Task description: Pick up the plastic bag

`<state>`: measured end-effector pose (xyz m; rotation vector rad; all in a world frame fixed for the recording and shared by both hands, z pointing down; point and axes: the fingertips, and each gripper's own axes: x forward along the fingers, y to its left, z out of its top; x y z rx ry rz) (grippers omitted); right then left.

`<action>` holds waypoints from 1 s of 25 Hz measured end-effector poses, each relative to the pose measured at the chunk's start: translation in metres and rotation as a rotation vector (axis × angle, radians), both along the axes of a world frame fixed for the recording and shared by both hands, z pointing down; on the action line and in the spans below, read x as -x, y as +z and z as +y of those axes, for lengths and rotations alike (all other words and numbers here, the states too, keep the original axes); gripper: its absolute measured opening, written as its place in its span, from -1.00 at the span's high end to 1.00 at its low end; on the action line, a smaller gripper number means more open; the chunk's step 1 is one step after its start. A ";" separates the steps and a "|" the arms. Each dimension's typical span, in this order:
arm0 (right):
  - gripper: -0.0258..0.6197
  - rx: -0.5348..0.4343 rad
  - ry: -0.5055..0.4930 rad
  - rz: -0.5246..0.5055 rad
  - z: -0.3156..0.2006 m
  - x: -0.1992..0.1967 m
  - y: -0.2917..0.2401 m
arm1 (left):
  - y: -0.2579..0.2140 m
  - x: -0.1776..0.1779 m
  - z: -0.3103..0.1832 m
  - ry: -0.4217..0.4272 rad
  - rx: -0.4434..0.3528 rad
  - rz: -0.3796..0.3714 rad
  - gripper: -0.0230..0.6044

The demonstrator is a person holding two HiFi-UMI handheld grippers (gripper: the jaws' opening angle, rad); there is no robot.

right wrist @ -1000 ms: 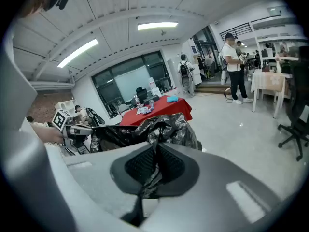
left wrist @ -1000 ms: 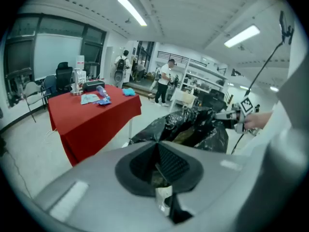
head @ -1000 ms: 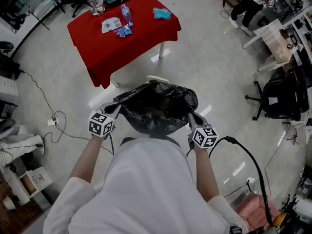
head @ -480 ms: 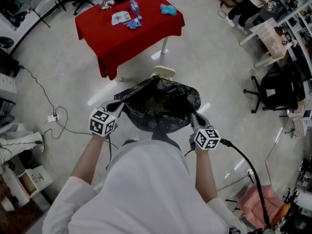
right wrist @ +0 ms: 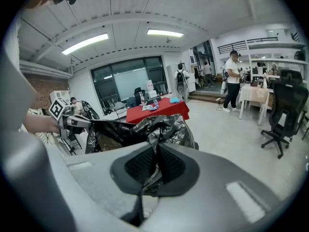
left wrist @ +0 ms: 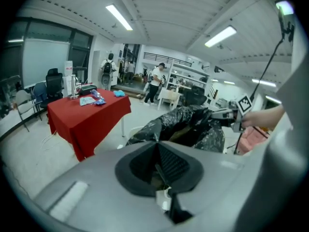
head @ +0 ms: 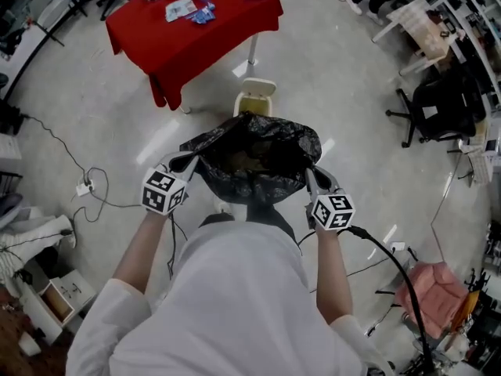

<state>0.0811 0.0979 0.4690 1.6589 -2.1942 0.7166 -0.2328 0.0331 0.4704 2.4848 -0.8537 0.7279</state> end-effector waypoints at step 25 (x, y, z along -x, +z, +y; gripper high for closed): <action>0.91 -0.091 -0.104 -0.054 0.013 -0.034 -0.041 | -0.052 -0.059 0.010 -0.077 -0.099 0.031 0.91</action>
